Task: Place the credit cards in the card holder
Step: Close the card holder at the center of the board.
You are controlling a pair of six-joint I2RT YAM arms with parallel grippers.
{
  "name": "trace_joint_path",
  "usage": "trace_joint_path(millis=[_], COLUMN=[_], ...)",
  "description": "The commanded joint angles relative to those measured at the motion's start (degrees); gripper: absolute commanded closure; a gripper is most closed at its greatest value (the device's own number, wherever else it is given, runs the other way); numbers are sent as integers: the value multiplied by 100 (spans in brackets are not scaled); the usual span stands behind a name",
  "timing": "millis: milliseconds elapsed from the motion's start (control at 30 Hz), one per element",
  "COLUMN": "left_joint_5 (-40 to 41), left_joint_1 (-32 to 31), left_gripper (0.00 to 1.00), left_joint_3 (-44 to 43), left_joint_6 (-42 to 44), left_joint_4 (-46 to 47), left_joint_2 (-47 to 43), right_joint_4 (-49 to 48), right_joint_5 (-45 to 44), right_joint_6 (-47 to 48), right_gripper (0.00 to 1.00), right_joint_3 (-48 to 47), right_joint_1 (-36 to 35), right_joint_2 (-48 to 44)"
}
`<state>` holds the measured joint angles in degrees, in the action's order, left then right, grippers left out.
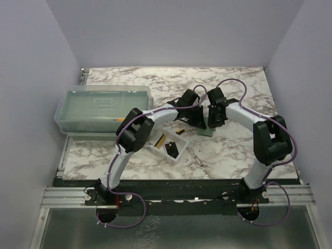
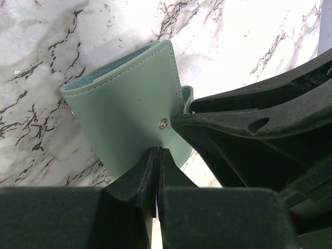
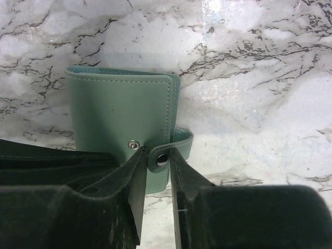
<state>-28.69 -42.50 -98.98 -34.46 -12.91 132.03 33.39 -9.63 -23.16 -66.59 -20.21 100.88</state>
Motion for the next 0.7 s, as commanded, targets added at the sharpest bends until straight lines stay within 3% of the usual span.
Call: trace_joint_path(millis=[0, 200, 667], left_joint_5=[276, 302, 276], left_joint_1=[33, 39, 26], left_gripper=[99, 99, 99], left_joint_3=[-8, 8, 19], left_joint_6=[220, 242, 238], left_joint_4=[-458, -472, -485], left_joint_2=[235, 209, 218], right_joint_4=[98, -48, -553], right_joint_5=[-257, -119, 406], right_joint_6=[-100, -136, -243], right_gripper=[78, 100, 100], right_joint_3=[-39, 31, 136], right_joint_1=[-36, -36, 39], right_joint_2=[6, -260, -240])
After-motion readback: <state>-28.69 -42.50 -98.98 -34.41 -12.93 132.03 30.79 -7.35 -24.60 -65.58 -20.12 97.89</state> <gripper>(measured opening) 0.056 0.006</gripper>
